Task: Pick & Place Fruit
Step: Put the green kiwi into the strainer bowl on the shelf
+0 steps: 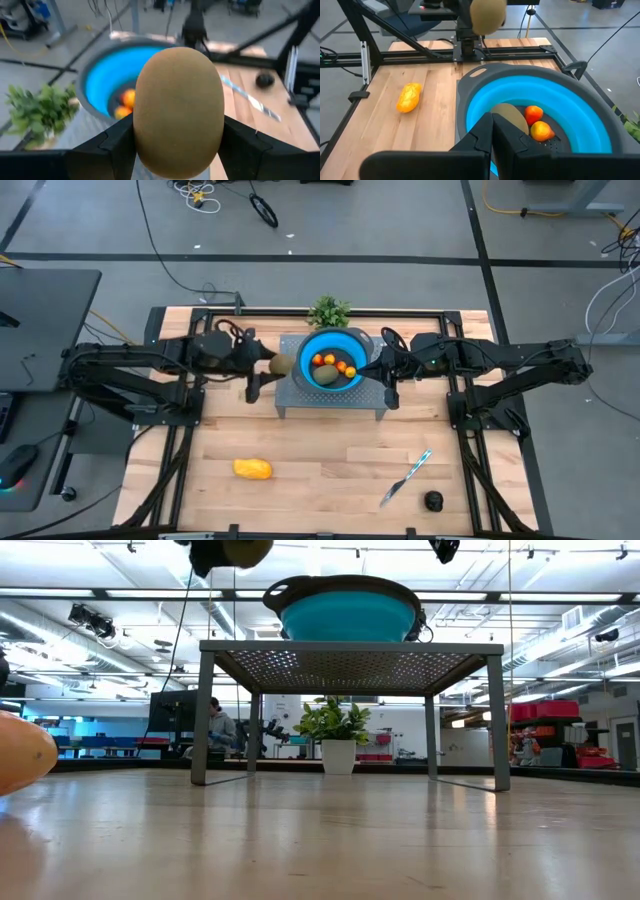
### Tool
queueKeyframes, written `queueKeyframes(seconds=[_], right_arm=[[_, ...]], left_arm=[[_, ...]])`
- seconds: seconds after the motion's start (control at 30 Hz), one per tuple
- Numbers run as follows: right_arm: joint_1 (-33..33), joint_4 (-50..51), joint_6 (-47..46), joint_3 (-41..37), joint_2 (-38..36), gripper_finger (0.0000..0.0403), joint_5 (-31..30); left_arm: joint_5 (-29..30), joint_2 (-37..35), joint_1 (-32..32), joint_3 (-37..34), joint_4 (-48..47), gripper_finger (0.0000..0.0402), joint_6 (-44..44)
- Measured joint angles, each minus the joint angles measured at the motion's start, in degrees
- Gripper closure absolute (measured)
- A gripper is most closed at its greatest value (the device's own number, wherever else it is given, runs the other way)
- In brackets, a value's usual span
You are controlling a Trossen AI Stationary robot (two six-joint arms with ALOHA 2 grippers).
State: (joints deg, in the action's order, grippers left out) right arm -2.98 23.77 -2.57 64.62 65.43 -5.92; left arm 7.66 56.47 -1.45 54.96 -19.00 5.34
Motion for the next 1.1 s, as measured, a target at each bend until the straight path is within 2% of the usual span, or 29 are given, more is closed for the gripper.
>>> queueKeyframes(seconds=[0.27,0.7,0.87,0.93,1.1], right_arm=[[0.01,0.00,0.00,0.00,0.00,0.0390,-0.01],[0.01,0.00,0.00,0.00,0.00,0.0390,-0.01],[-0.01,-0.04,0.00,0.00,0.00,0.0390,-0.04],[0.01,-0.02,0.00,0.00,0.01,0.0390,-0.04],[0.00,-0.28,0.00,0.00,0.02,0.0390,-0.45]], left_arm=[[-0.01,-0.01,-1.95,0.00,6.70,0.0166,0.00],[-1.27,0.00,-2.60,0.02,7.07,0.0166,-0.30],[-1.29,1.49,-3.77,0.00,12.55,0.0166,-1.82],[-1.29,2.49,-4.70,1.08,14.70,0.0166,-2.42],[-2.50,5.10,-6.69,6.01,13.24,0.0166,-5.31]])
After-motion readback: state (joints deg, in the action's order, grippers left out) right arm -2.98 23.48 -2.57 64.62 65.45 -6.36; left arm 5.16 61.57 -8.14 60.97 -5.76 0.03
